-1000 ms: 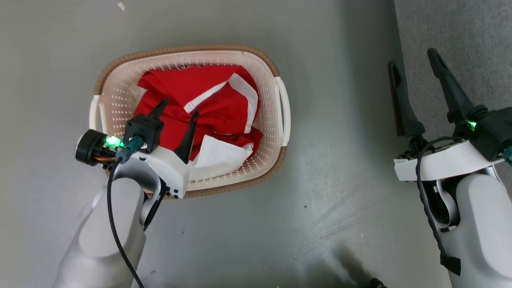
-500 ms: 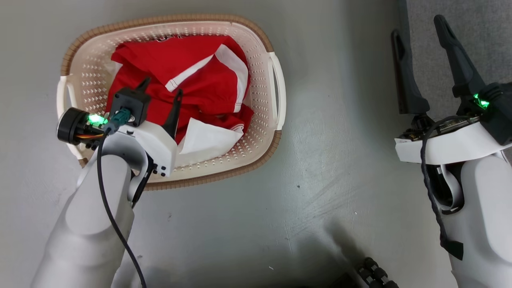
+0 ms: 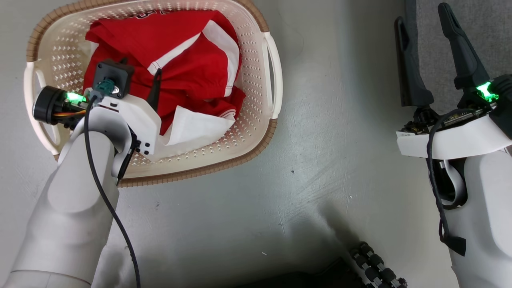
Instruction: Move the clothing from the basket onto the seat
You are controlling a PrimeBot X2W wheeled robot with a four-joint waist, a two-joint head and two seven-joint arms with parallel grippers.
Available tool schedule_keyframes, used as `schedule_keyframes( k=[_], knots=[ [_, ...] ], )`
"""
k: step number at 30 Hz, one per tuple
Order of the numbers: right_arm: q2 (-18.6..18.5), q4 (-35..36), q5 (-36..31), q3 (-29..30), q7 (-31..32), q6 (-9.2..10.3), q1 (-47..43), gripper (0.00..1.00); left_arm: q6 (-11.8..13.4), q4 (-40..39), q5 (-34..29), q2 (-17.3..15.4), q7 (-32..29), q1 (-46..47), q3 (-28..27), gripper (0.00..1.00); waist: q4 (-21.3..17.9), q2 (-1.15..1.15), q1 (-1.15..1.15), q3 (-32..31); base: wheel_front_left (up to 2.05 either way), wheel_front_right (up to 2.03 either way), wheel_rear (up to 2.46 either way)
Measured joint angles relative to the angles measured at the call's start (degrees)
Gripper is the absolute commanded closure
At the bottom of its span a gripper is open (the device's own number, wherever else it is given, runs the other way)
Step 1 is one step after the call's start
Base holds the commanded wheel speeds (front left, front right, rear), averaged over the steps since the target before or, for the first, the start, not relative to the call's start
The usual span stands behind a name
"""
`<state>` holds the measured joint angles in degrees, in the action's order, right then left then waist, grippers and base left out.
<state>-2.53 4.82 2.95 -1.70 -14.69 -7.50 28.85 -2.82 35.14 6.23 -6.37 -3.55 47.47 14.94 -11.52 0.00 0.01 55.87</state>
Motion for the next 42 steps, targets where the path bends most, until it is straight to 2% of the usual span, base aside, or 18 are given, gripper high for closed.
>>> schedule_keyframes(
  k=[13, 32, 34, 35, 36, 37, 38, 39, 42],
  knots=[
    [0.0, 0.5, 1.5, -0.6, 0.0, -0.01, 2.2, 0.00, 0.2, 2.4, -0.1, -0.6, -3.0, 2.7, -0.3, 0.00, -1.2, 0.00, 0.00, 3.0, 0.00, 0.00, 0.00],
    [0.0, 0.5, 2.0, -0.6, 0.0, -0.01, 2.2, 0.00, 0.3, 4.9, 0.0, -1.0, -3.4, 4.0, -0.4, 0.00, -2.5, 0.00, 0.00, 4.5, 0.00, 0.00, 0.00],
    [0.0, 0.5, 2.0, -0.6, 0.0, -0.01, 2.2, 0.00, 0.3, 5.0, 0.0, -0.9, -3.3, 4.2, -0.3, 0.19, -2.6, 0.00, -0.01, 4.5, 0.00, 0.00, 0.00],
    [0.0, 0.5, 2.0, -0.6, 0.0, -0.01, 2.2, 0.00, 0.3, 5.0, 0.0, -0.8, -2.9, 4.4, -0.3, 0.35, -2.7, 0.00, 0.00, 4.6, 0.00, 0.00, 0.00],
    [0.0, 0.5, 2.0, -0.6, 0.0, -0.01, 2.2, 0.00, 0.3, 5.1, 0.0, -0.8, -2.8, 4.6, -0.2, 0.60, -2.7, 0.00, -0.01, 4.6, 0.00, 0.00, 0.00],
    [0.0, 0.5, 2.0, -0.6, 0.0, -0.01, 2.2, 0.00, 0.3, 5.2, 0.0, -0.8, -2.6, 4.7, -0.2, 0.73, -2.7, 0.00, 0.00, 4.6, 0.00, 0.00, 0.00],
    [0.0, 0.5, 2.0, -0.5, 0.0, -0.01, 2.2, 0.00, 0.3, 5.2, 0.0, -0.8, -2.1, 4.8, -0.2, 0.89, -2.8, 0.00, -0.01, 4.6, 0.00, 0.00, 0.00],
    [0.0, 0.5, 2.0, -0.4, 0.0, -0.01, 2.2, 0.00, 0.3, 5.2, 0.0, -0.8, -1.7, 4.8, -0.1, 1.00, -2.8, 0.00, -0.01, 4.5, 0.00, 0.00, 0.00],
    [0.0, 0.4, 2.0, 0.0, 0.0, -0.01, 2.2, 0.00, 0.1, 5.5, 0.0, -0.7, -0.8, 4.9, 0.1, 1.00, -2.7, 0.00, 0.00, 4.4, 0.00, 0.00, 0.00]
  ],
)
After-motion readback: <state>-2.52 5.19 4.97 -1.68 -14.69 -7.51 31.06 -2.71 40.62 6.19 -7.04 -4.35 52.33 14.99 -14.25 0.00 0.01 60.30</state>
